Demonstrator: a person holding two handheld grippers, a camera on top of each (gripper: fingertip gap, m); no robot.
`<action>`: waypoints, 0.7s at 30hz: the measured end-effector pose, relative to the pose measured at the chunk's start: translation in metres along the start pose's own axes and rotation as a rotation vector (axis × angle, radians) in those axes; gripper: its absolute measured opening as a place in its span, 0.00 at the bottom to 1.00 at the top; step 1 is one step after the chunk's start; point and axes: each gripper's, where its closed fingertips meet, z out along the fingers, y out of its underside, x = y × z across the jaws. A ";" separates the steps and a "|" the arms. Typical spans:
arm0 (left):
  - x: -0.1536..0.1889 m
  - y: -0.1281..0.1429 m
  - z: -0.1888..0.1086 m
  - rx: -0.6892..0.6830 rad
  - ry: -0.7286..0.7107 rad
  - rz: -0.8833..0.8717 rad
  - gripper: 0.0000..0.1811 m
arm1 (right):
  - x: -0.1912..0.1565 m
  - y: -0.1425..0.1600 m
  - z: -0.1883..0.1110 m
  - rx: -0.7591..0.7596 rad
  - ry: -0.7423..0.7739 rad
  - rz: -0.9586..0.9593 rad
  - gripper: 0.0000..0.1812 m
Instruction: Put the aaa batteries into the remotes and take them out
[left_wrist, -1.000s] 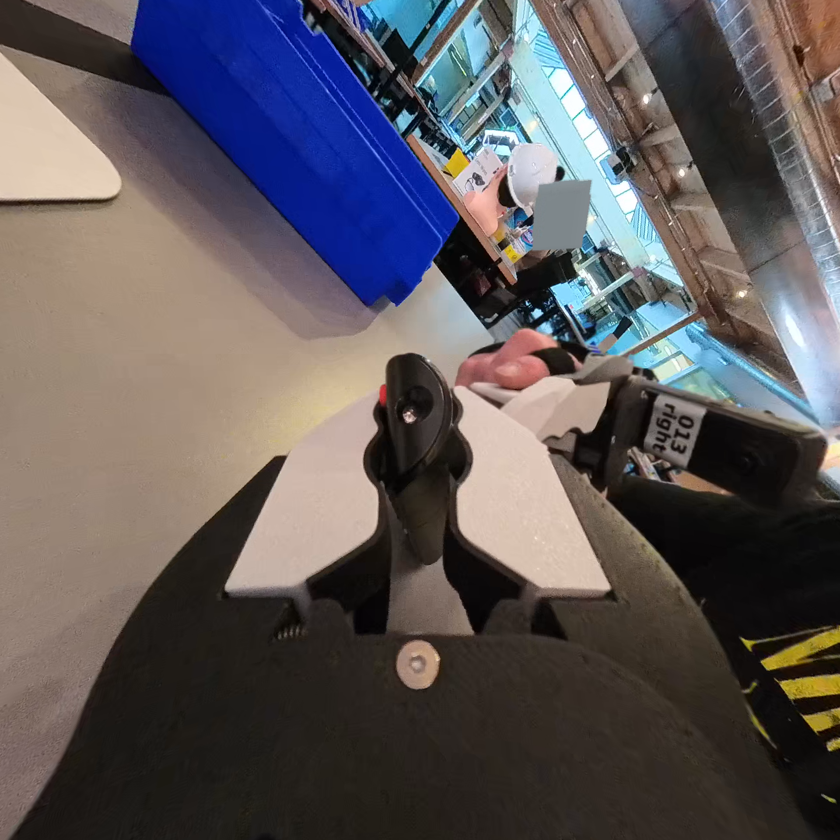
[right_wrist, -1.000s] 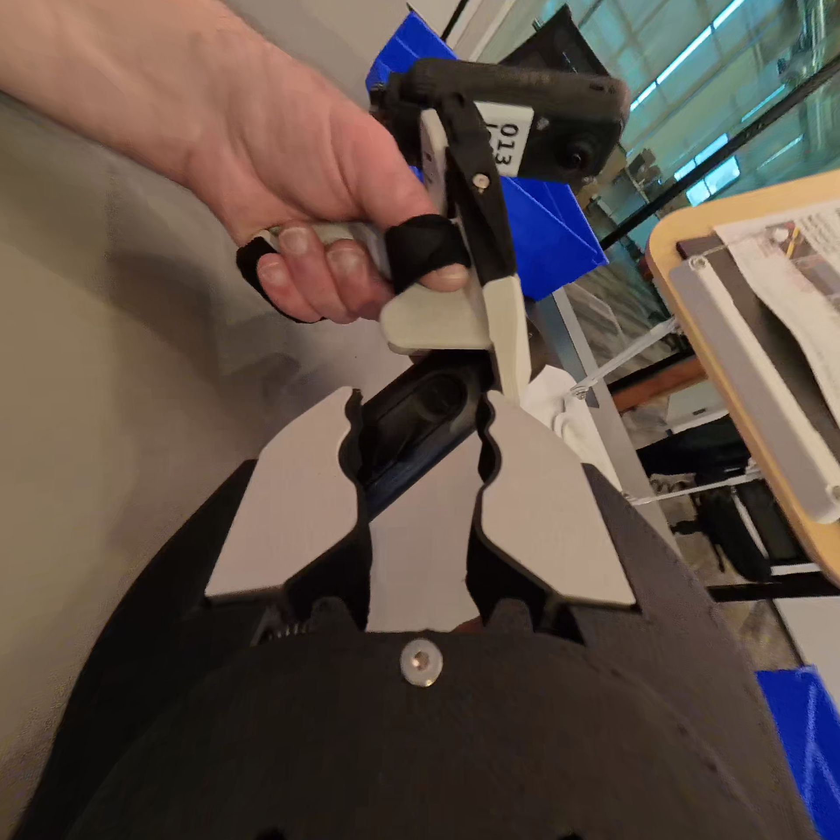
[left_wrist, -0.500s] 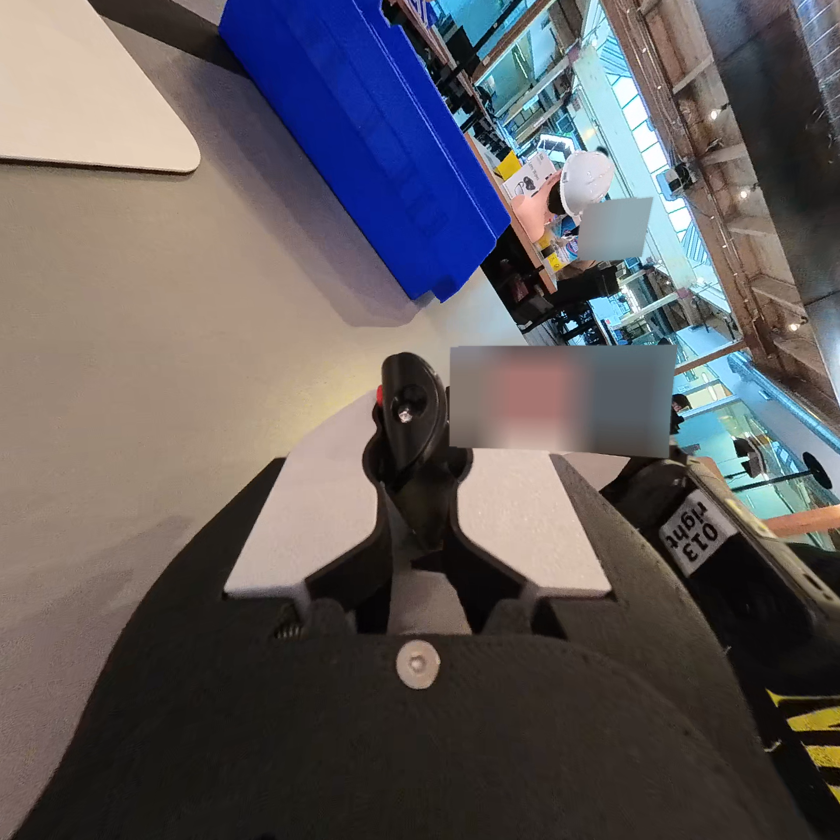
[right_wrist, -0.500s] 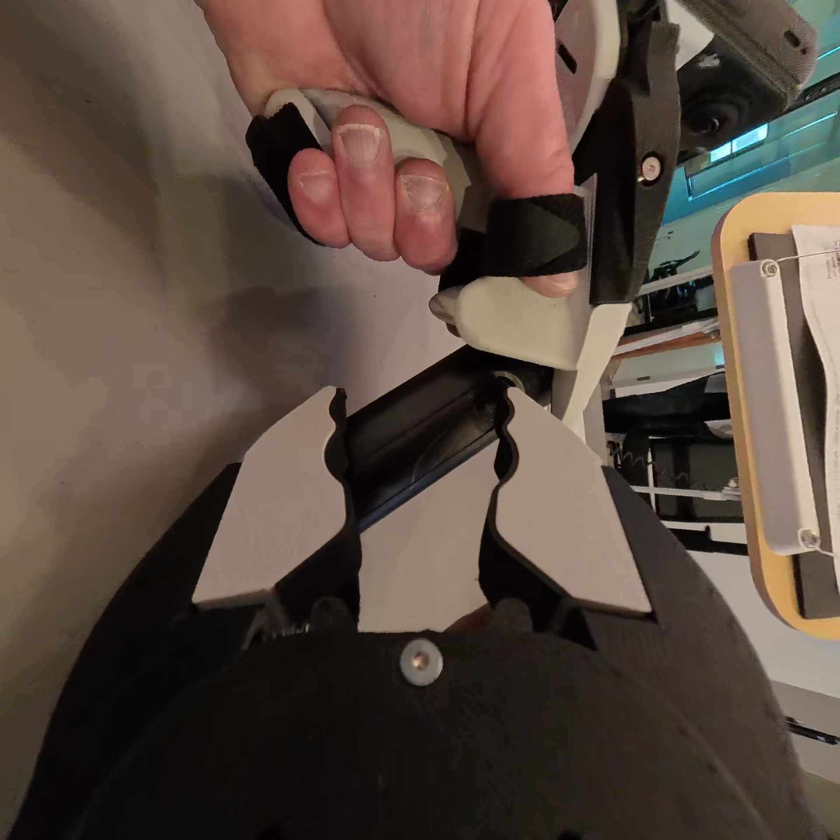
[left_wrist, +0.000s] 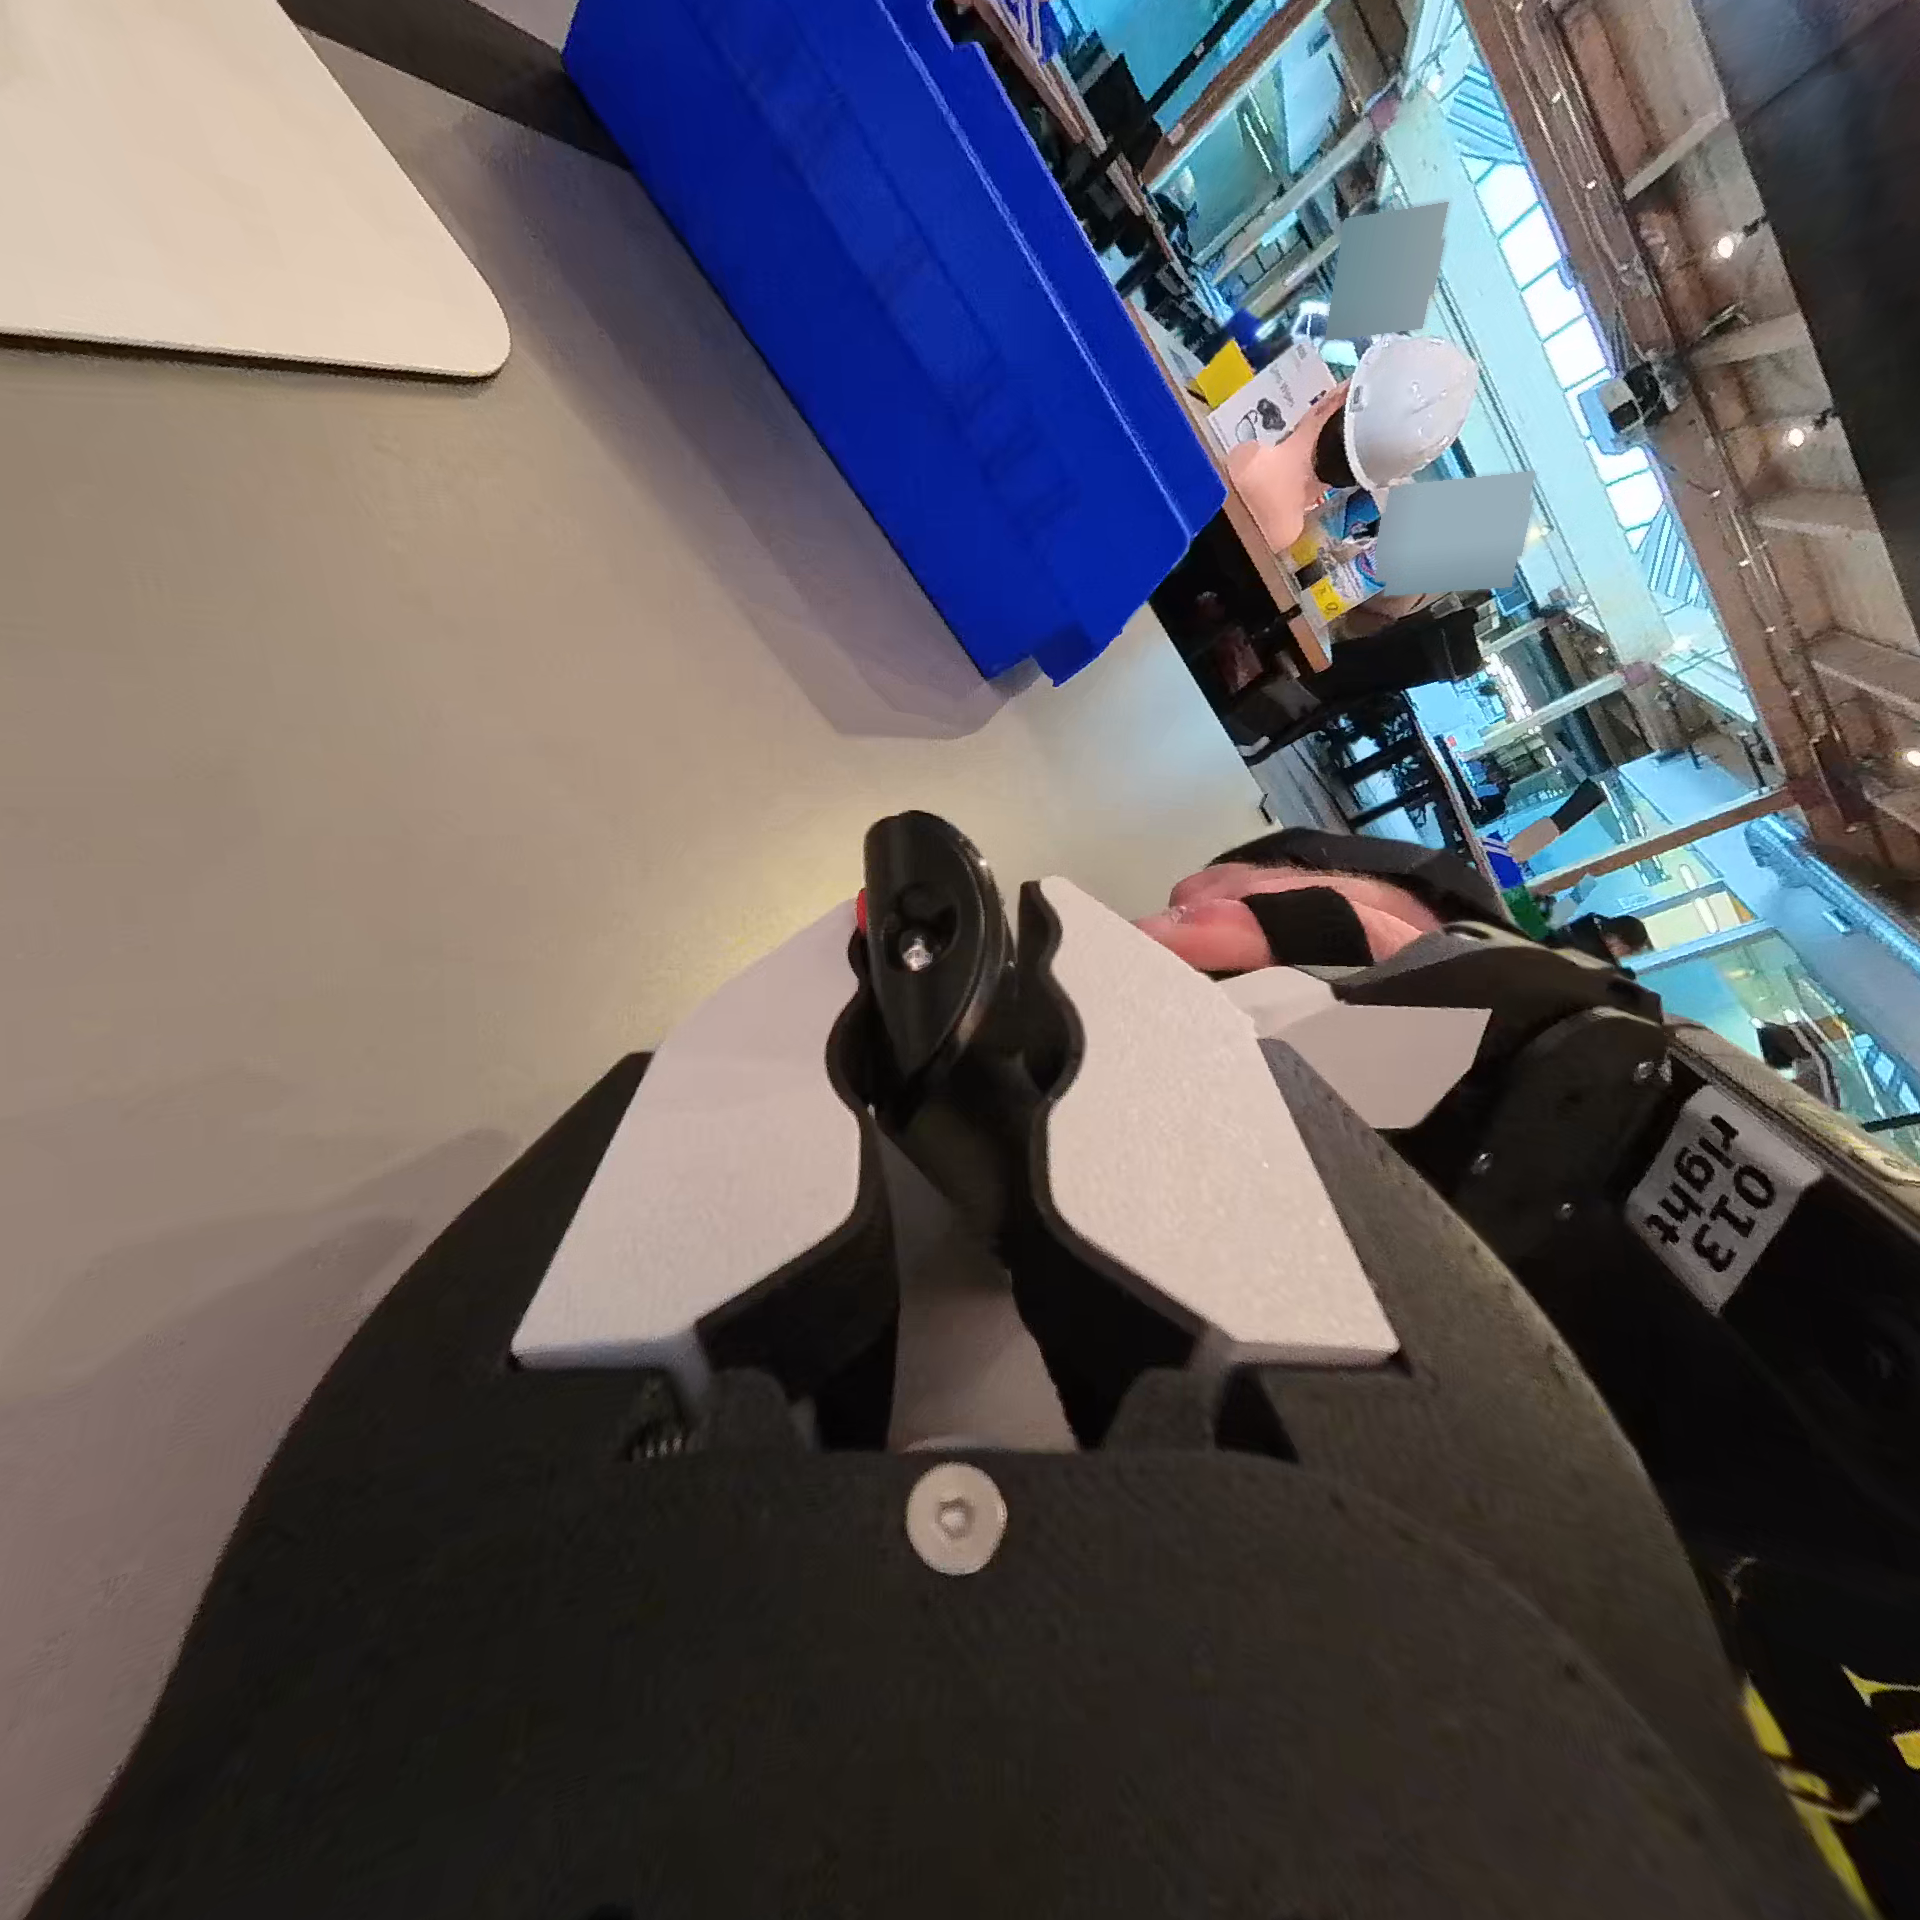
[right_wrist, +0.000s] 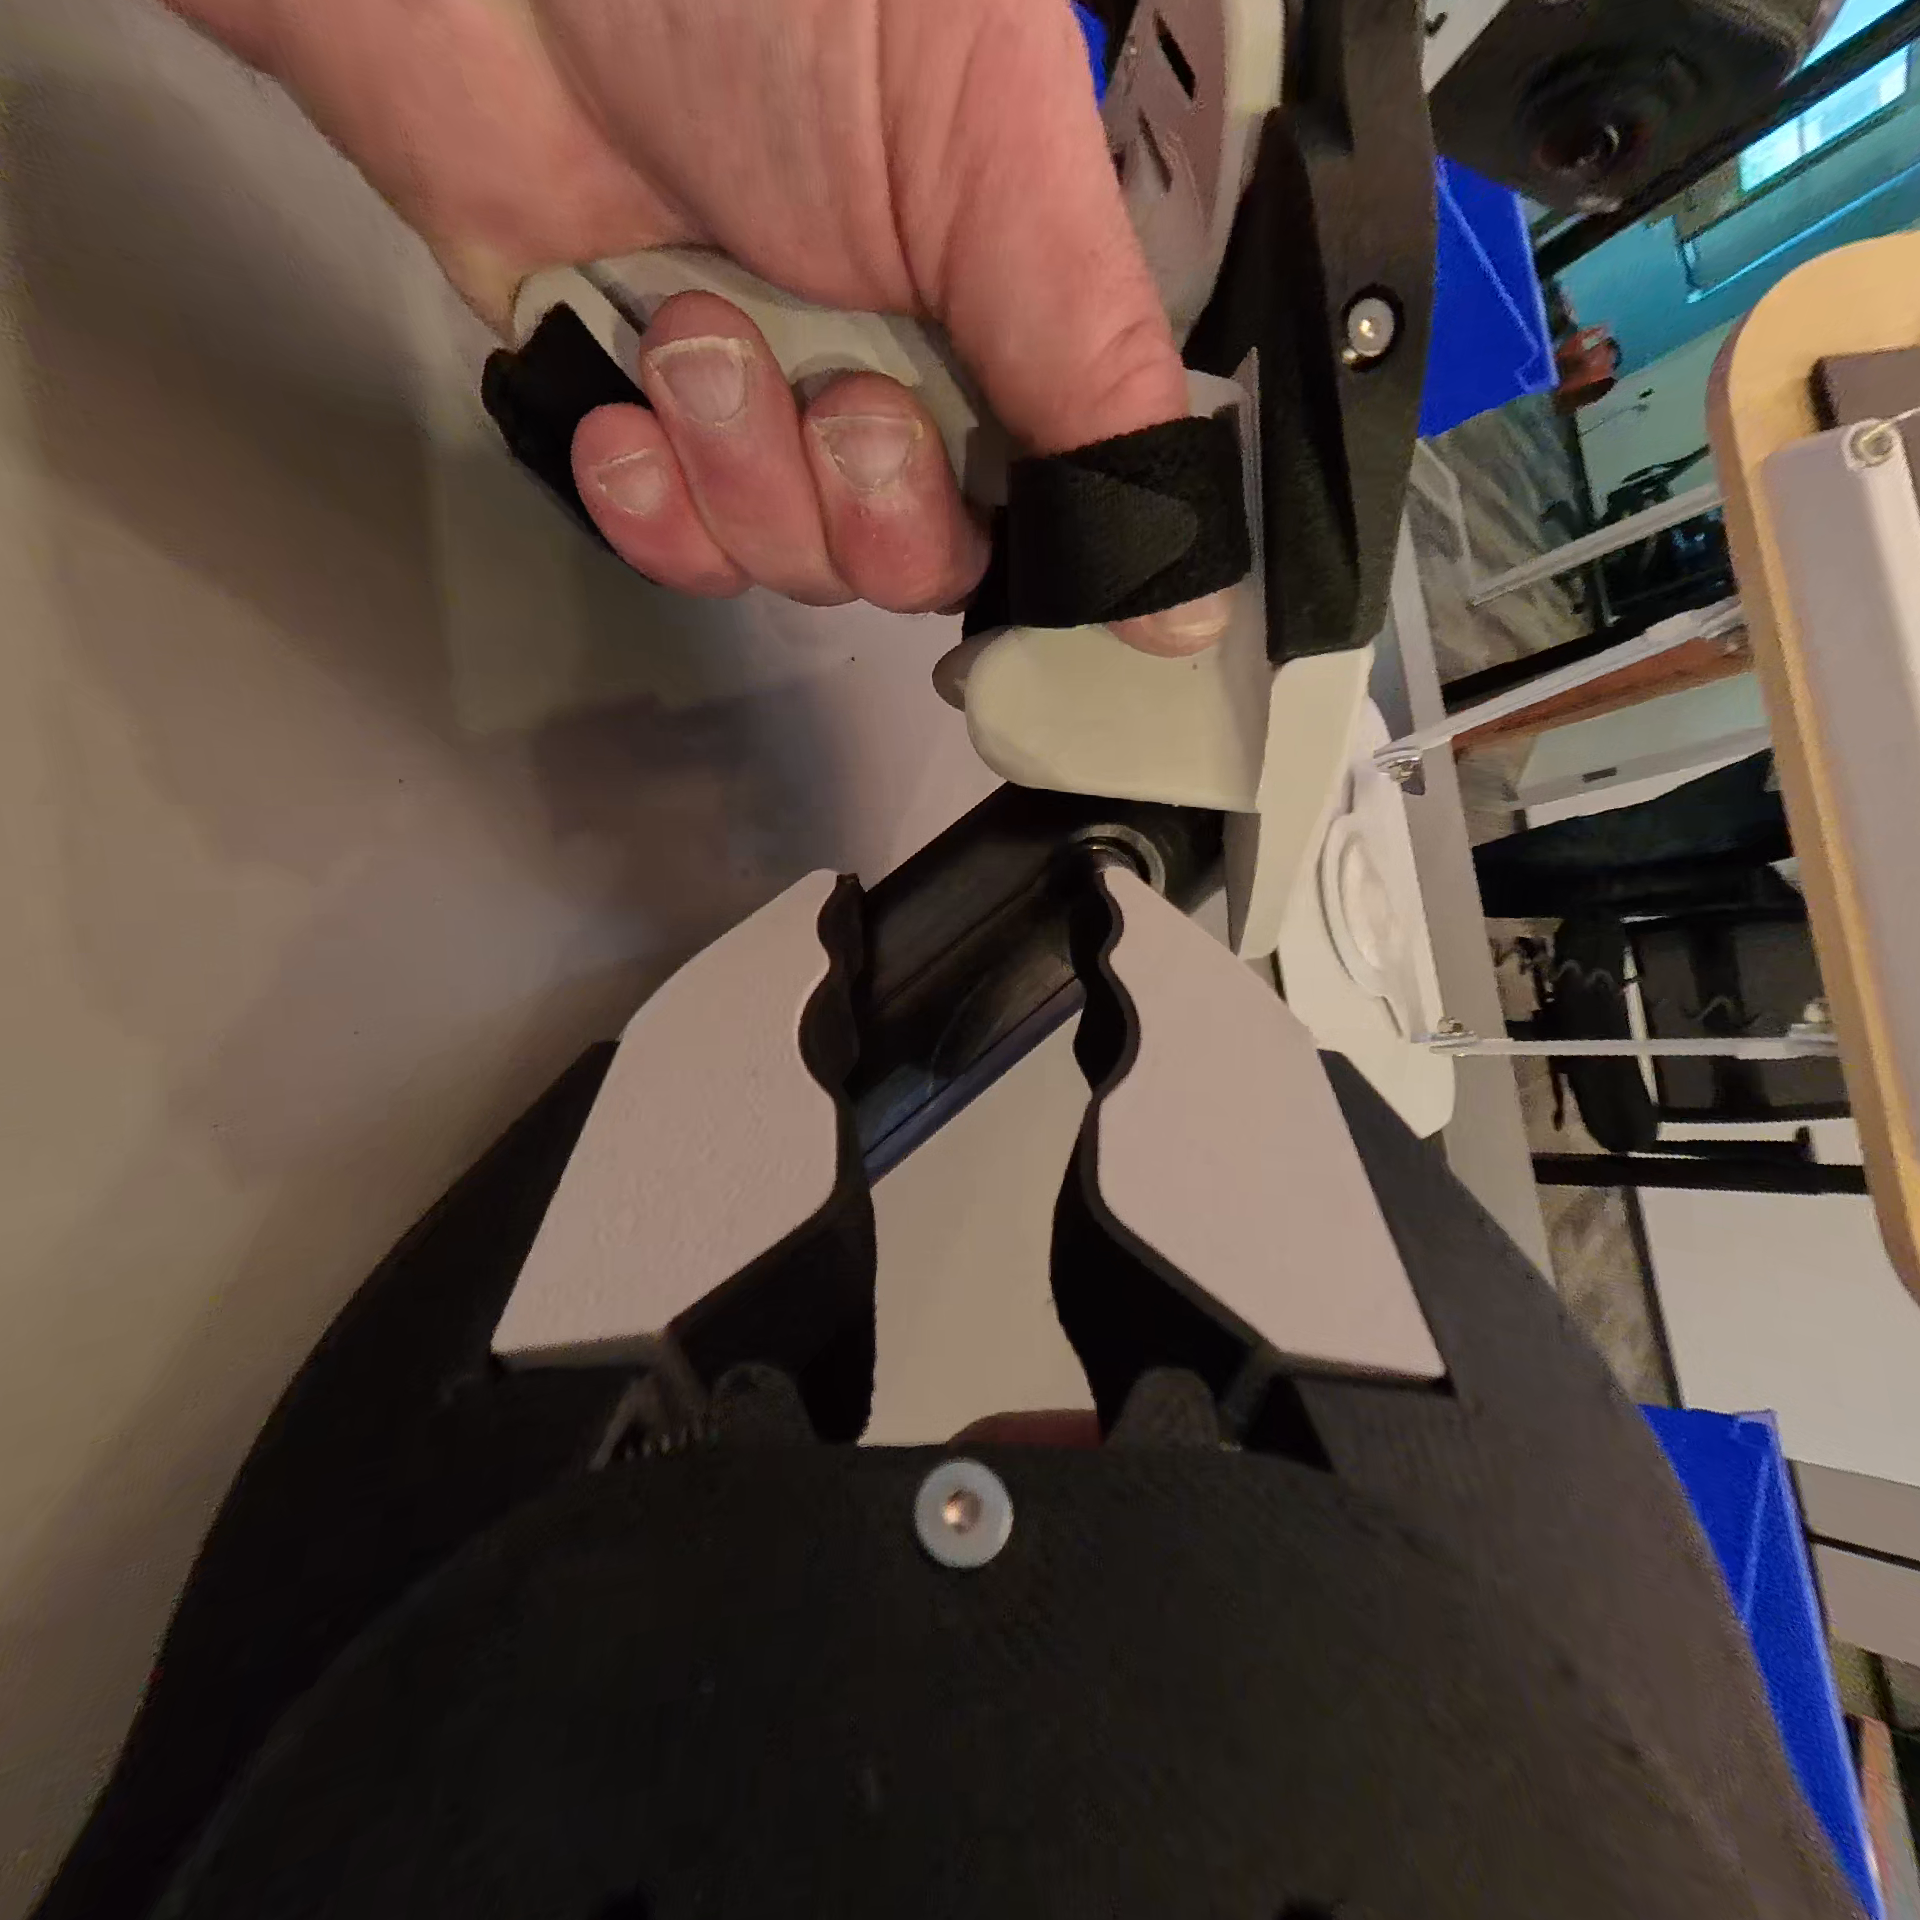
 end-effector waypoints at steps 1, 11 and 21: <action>-0.001 0.000 0.001 -0.007 -0.001 -0.009 0.13 | 0.000 0.001 0.000 -0.007 0.001 0.000 0.23; 0.000 -0.038 -0.024 0.160 -0.077 0.127 0.13 | -0.052 0.024 0.008 -0.110 -0.262 -0.027 0.00; -0.013 -0.057 -0.051 0.299 0.029 0.029 0.12 | 0.009 0.007 -0.009 0.116 -0.152 0.305 0.23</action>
